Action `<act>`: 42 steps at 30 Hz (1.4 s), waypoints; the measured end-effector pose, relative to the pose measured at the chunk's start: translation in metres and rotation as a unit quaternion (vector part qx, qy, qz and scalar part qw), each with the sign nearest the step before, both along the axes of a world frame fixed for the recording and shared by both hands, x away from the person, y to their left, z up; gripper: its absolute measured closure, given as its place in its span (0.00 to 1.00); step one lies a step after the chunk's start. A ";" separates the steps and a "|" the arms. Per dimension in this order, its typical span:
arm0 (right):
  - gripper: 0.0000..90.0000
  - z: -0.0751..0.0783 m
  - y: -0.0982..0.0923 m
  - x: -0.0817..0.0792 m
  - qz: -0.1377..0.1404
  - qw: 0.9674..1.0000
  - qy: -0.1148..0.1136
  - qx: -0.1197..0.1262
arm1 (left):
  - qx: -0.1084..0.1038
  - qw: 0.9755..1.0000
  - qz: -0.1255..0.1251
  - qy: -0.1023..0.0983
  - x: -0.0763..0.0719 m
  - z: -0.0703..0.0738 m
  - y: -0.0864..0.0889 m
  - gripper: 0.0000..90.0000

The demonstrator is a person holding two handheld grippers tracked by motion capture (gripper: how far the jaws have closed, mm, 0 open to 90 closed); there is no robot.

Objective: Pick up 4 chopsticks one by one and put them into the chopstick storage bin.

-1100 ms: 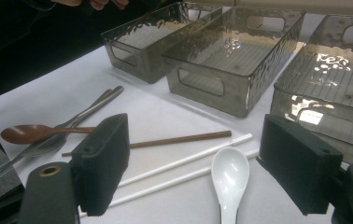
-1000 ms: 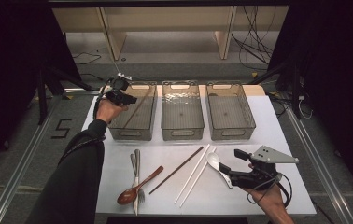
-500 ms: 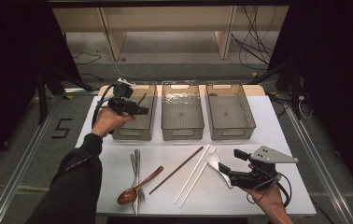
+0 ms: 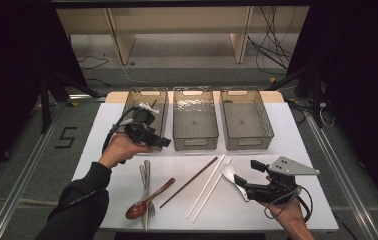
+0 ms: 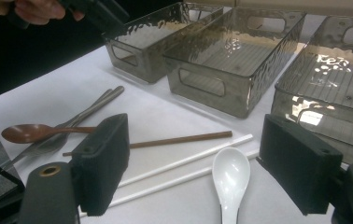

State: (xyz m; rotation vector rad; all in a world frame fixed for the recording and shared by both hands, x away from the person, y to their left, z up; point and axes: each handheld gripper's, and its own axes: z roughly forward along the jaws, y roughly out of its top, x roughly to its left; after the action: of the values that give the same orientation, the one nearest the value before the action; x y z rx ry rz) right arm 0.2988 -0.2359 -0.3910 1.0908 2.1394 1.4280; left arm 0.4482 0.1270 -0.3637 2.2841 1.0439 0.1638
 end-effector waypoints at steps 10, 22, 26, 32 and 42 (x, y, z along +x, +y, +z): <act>0.28 0.000 0.000 0.000 0.001 1.000 0.000 -0.001 | 0.033 0.998 -0.038 0.034 -0.021 -0.025 -0.024 0.24; 0.28 0.000 0.001 0.000 0.002 1.000 0.001 -0.003 | 0.081 0.989 -0.097 0.076 -0.041 -0.057 -0.059 0.28; 0.28 0.000 0.000 0.000 0.002 1.000 0.001 -0.001 | 0.096 0.986 -0.109 0.086 -0.045 -0.066 -0.068 0.32; 0.28 0.000 0.000 0.000 0.002 1.000 0.000 -0.002 | 0.112 0.981 -0.120 0.101 -0.047 -0.078 -0.075 0.44; 0.28 0.000 0.000 0.000 0.003 1.000 0.001 -0.003 | 0.125 0.978 -0.130 0.107 -0.048 -0.087 -0.083 0.68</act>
State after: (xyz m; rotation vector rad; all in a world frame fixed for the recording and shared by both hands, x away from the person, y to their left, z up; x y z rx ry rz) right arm 0.2990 -0.2354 -0.3910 1.0859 2.1485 1.4224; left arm 0.3999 0.0436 -0.4511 2.6902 0.8548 -0.0626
